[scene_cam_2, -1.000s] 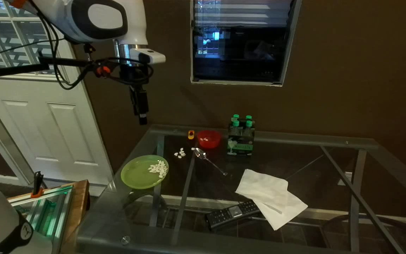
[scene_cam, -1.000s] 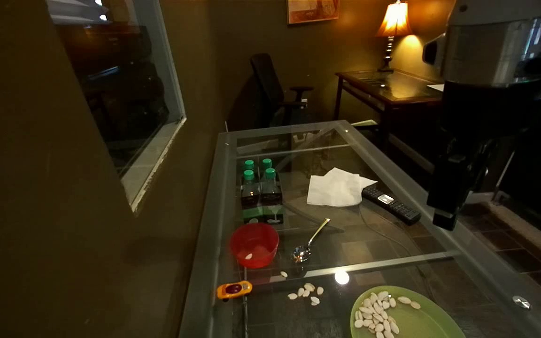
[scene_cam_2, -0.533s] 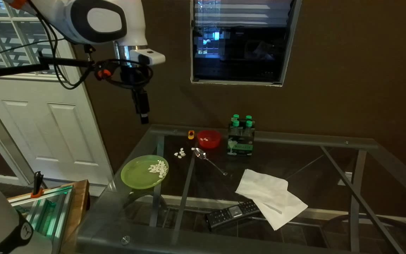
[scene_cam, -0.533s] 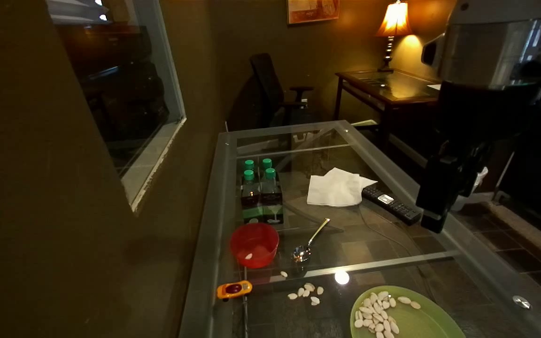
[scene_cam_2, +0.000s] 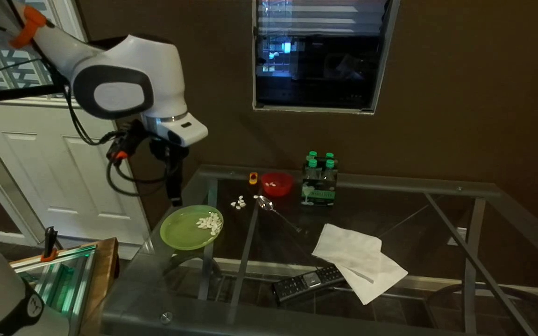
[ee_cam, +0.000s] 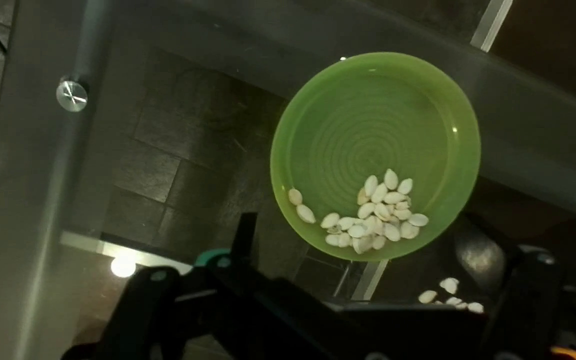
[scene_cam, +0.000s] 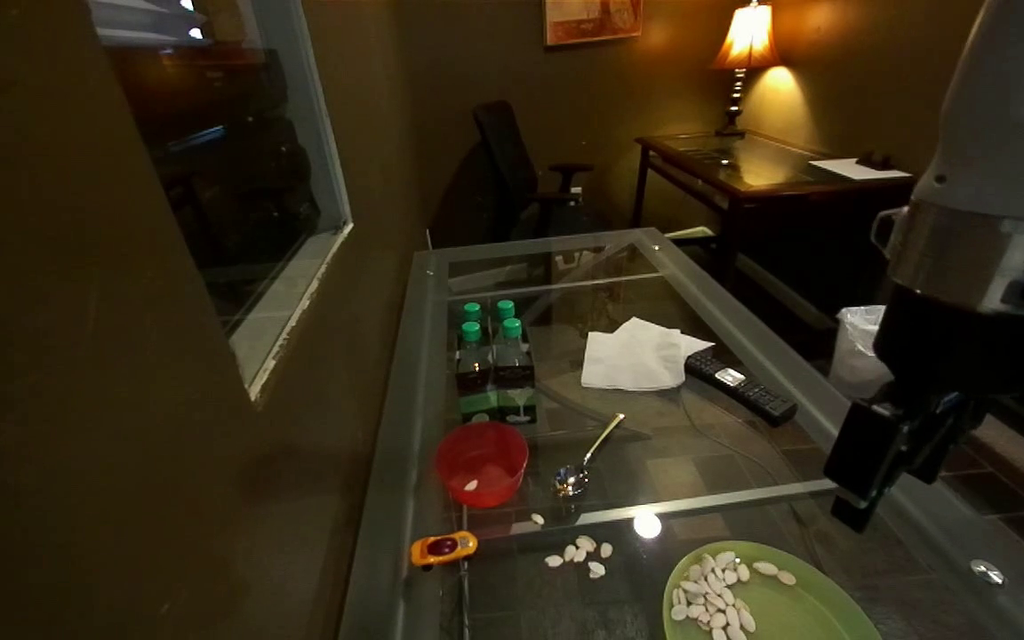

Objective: Empty the contents on the yellow plate onto the red bowl

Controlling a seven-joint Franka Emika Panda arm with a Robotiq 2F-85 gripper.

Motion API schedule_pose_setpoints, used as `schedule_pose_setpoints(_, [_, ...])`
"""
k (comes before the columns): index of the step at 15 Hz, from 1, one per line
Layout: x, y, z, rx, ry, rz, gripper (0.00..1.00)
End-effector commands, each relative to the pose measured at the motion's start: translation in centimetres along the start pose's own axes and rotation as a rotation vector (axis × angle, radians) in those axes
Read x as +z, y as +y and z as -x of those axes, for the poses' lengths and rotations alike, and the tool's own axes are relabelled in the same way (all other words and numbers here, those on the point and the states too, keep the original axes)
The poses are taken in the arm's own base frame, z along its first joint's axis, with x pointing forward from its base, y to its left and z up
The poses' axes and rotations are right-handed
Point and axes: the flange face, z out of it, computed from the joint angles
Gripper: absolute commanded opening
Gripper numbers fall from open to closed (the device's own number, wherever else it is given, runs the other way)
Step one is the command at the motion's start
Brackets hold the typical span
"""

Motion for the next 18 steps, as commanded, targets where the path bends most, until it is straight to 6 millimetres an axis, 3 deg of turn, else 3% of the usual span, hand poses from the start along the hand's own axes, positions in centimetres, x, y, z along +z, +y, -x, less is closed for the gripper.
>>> schedule_pose_setpoints(1, [3.1,2.6,-1.8,0.078,-0.003,-0.017,1.0])
schedule_pose_setpoints(4, [6.5,3.2,-2.9,0.085,-0.021,-0.029,1.0])
schedule_pose_setpoints(5, [3.8,2.9,-2.3,0.08,-0.004,-0.02,1.0])
schedule_pose_setpoints(8, [6.3,3.1,-2.9,0.084,-0.03,-0.015,1.0])
schedule_pose_setpoints(18, [7.2,3.1,-3.1,0.066,-0.07,-0.03,1.0])
